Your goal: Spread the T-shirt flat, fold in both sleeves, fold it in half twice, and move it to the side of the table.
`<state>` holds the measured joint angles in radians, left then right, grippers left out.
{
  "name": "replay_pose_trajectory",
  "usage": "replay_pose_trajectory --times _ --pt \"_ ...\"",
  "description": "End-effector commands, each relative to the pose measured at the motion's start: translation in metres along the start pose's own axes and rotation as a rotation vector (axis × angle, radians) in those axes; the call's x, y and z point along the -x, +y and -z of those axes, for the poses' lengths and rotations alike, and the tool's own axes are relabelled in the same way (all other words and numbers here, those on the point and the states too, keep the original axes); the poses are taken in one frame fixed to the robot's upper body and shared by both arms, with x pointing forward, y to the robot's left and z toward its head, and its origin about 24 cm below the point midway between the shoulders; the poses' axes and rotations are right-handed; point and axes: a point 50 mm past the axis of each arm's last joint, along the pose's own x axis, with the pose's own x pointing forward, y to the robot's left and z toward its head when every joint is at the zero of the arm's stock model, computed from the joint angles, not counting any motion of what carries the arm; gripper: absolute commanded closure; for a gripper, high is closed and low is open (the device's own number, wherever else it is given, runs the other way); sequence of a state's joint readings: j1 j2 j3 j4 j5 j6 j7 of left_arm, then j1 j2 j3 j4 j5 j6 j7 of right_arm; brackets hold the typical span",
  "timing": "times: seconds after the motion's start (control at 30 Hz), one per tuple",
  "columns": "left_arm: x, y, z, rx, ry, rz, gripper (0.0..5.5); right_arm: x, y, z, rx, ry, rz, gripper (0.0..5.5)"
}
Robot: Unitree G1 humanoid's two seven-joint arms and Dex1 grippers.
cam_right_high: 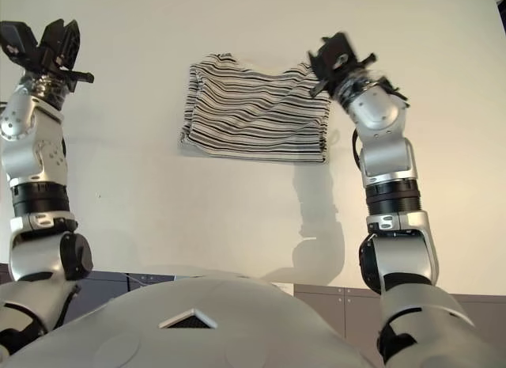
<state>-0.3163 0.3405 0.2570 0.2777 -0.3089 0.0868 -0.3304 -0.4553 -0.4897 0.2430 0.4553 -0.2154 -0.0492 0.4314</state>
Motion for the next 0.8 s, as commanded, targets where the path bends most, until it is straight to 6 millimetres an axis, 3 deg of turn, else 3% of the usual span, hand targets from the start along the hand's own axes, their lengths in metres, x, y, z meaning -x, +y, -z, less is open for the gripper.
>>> replay_pose_trajectory --times 0.03,0.17,0.27,0.33,0.4,0.47,0.53,0.63,0.7,0.73,0.8 --pt "0.01 -0.015 0.003 0.078 0.017 -0.063 4.29 0.003 -0.003 0.046 0.305 0.225 -0.104 4.09" --pt "0.031 -0.017 0.012 0.097 0.057 -0.123 4.29 0.034 0.003 0.066 0.397 0.231 -0.349 4.09" --pt "0.043 -0.019 0.016 0.1 0.075 -0.154 4.29 0.061 0.009 0.052 0.368 0.138 -0.491 4.09" --pt "0.05 -0.022 0.018 0.103 0.086 -0.17 4.29 0.087 0.029 0.029 0.266 0.046 -0.646 4.09" --pt "0.056 -0.027 0.02 0.104 0.106 -0.172 4.29 0.105 0.069 -0.018 0.042 -0.128 -0.79 4.09" --pt "0.06 -0.03 0.021 0.099 0.128 -0.155 4.29 0.107 0.097 -0.058 -0.128 -0.261 -0.856 4.09" --pt "0.064 -0.027 0.02 0.078 0.148 -0.143 4.29 0.101 0.102 -0.077 -0.17 -0.314 -0.862 4.09" --pt "0.061 -0.023 0.013 0.073 0.133 -0.144 4.29 0.098 0.077 -0.098 -0.263 -0.384 -0.801 4.09" --pt "0.054 -0.025 0.01 0.079 0.119 -0.131 4.29 0.094 0.045 -0.109 -0.338 -0.451 -0.701 4.09" --pt "0.051 -0.027 0.009 0.081 0.113 -0.126 4.29 0.081 0.024 -0.103 -0.315 -0.413 -0.577 4.09" --pt "0.047 -0.028 0.006 0.092 0.094 -0.127 4.29 0.057 -0.003 -0.061 -0.069 -0.176 -0.38 4.09"
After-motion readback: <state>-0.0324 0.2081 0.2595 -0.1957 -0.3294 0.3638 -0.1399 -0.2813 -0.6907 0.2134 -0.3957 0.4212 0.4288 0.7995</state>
